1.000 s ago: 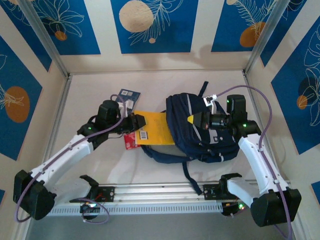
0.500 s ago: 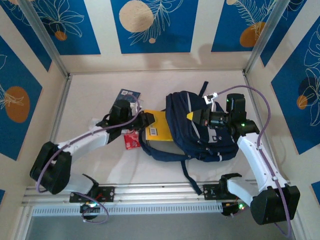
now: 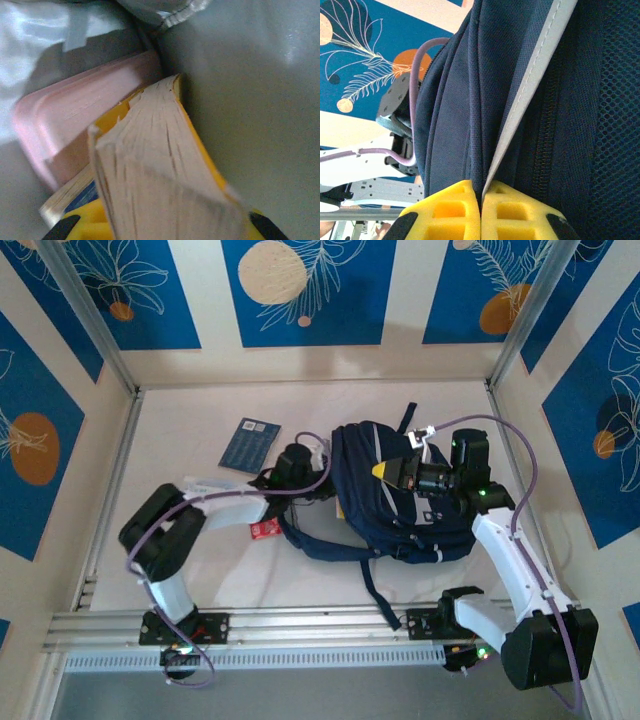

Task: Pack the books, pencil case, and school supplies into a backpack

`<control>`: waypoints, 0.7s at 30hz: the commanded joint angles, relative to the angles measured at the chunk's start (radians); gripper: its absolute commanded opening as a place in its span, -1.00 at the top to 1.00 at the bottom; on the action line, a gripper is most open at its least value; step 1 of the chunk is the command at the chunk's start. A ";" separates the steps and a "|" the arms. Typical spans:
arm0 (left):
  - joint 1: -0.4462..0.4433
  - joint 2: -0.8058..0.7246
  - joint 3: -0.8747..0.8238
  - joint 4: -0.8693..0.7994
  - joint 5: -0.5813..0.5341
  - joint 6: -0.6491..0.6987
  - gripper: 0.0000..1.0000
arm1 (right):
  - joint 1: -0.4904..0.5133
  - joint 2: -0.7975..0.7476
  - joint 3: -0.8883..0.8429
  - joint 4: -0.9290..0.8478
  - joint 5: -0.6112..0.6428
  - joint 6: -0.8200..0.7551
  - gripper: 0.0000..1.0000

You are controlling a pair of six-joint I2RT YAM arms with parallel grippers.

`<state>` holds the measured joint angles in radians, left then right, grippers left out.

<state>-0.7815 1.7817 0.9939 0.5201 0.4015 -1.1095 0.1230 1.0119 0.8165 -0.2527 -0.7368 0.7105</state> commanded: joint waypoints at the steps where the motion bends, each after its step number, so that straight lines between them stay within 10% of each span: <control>1: -0.051 0.125 0.087 0.181 -0.115 -0.064 0.95 | -0.015 -0.032 -0.017 0.140 -0.033 0.083 1.00; 11: -0.141 0.394 0.265 0.349 -0.139 -0.239 -0.22 | -0.040 -0.065 -0.088 0.232 0.004 0.194 1.00; 21: -0.080 0.172 0.127 0.154 -0.089 -0.103 -0.68 | -0.069 -0.087 -0.046 0.063 0.056 0.073 1.00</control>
<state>-0.8829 2.0510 1.1687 0.7311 0.2855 -1.2732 0.0605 0.9562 0.7254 -0.1520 -0.6647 0.8410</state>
